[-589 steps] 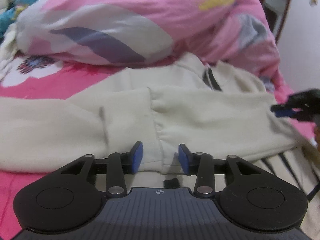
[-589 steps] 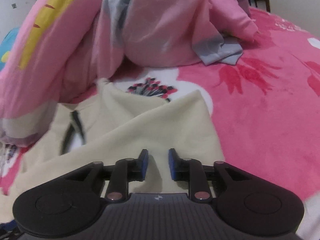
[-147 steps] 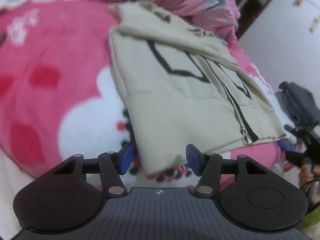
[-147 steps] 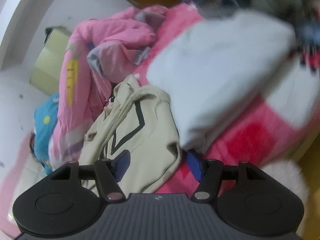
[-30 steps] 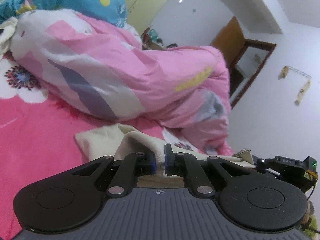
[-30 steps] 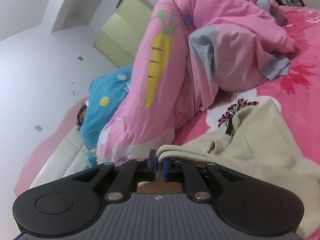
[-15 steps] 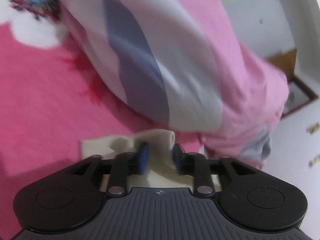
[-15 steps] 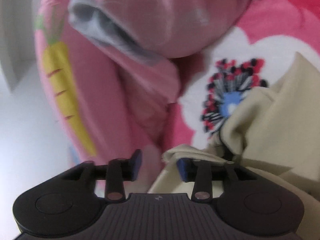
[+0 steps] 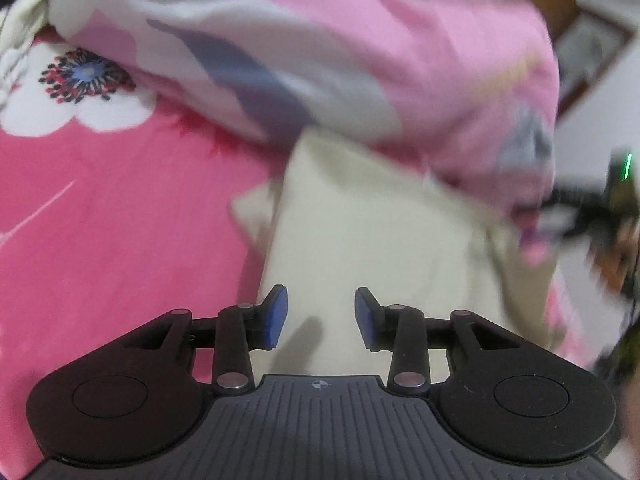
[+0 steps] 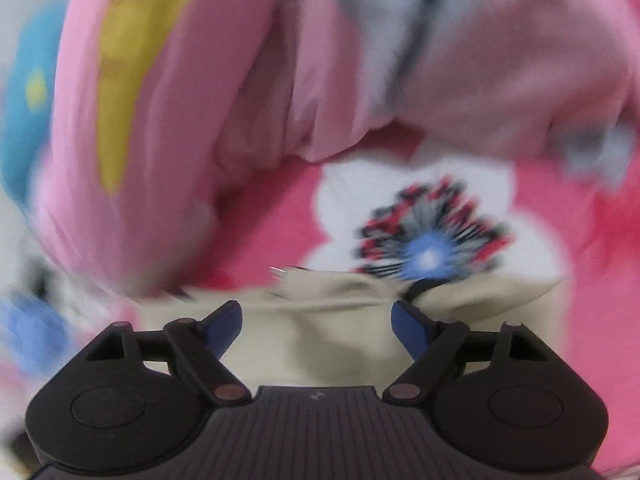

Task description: Fold clothes

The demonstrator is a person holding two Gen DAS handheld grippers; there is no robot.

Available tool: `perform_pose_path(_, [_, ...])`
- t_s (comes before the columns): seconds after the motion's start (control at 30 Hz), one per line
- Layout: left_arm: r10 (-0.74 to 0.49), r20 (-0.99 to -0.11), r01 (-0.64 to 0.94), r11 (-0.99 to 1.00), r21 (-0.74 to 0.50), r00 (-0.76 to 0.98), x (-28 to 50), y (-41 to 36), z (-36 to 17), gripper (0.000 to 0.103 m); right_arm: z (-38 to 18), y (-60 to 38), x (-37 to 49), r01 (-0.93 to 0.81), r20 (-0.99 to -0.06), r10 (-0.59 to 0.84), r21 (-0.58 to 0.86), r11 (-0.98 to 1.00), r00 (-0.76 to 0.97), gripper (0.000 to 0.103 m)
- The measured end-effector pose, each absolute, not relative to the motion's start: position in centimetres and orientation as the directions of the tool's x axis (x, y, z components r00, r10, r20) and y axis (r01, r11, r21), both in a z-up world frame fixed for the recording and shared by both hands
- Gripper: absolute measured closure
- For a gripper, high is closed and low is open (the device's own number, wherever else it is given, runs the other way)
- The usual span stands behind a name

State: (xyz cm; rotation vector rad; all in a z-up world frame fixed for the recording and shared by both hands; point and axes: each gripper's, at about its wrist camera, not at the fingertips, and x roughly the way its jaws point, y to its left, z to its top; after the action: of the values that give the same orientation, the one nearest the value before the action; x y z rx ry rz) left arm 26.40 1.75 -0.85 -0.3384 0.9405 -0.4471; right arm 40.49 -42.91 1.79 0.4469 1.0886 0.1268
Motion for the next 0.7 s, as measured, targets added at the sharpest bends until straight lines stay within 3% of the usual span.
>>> perform_pose_path(0.1, [-0.49,-0.717,0.26,0.872,-0.415,0.496,23.4,1.8,-1.0,0.066,4.7,-41.7,38.0,0.049,-0.824,0.171,0.233,0.971,0.54,0.015])
perform_pose_path(0.27, [-0.523,-0.695,0.282,0.852,-0.441,0.494,20.4,3.0,-0.7,0.065,7.6,-43.3,27.1,-0.071,-0.609,0.314,0.389,0.919,0.728,0.017])
perform_pose_path(0.33, [-0.521,-0.697,0.281,0.853,-0.439,0.493,19.9,3.1,-1.1,0.065,6.3,-42.9,23.6,-0.118,-0.614,0.368,0.408,0.905,0.698,0.029])
perform_pose_path(0.47, [-0.479,-0.717,0.281,0.878,-0.388,0.507,19.9,2.4,-2.0,0.065,0.5,-41.0,20.3,-0.151,-0.73,0.34,0.313,0.938,0.593,0.037])
perform_pose_path(0.57, [-0.432,-0.727,0.257,0.902,-0.347,0.534,20.2,2.0,-2.2,0.065,-3.7,-41.5,21.7,-0.117,-0.793,0.314,0.298,0.947,0.522,0.049])
perform_pose_path(0.6, [-0.428,-0.728,0.249,0.904,-0.347,0.536,20.2,1.9,-2.2,0.065,-4.5,-42.3,22.8,-0.092,-0.8,0.294,0.29,0.953,0.523,0.061])
perform_pose_path(0.7, [-0.424,-0.727,0.236,0.905,-0.353,0.54,20.2,1.8,-2.3,0.065,-4.5,-47.9,26.9,0.08,-0.715,0.266,0.411,0.908,0.646,0.065])
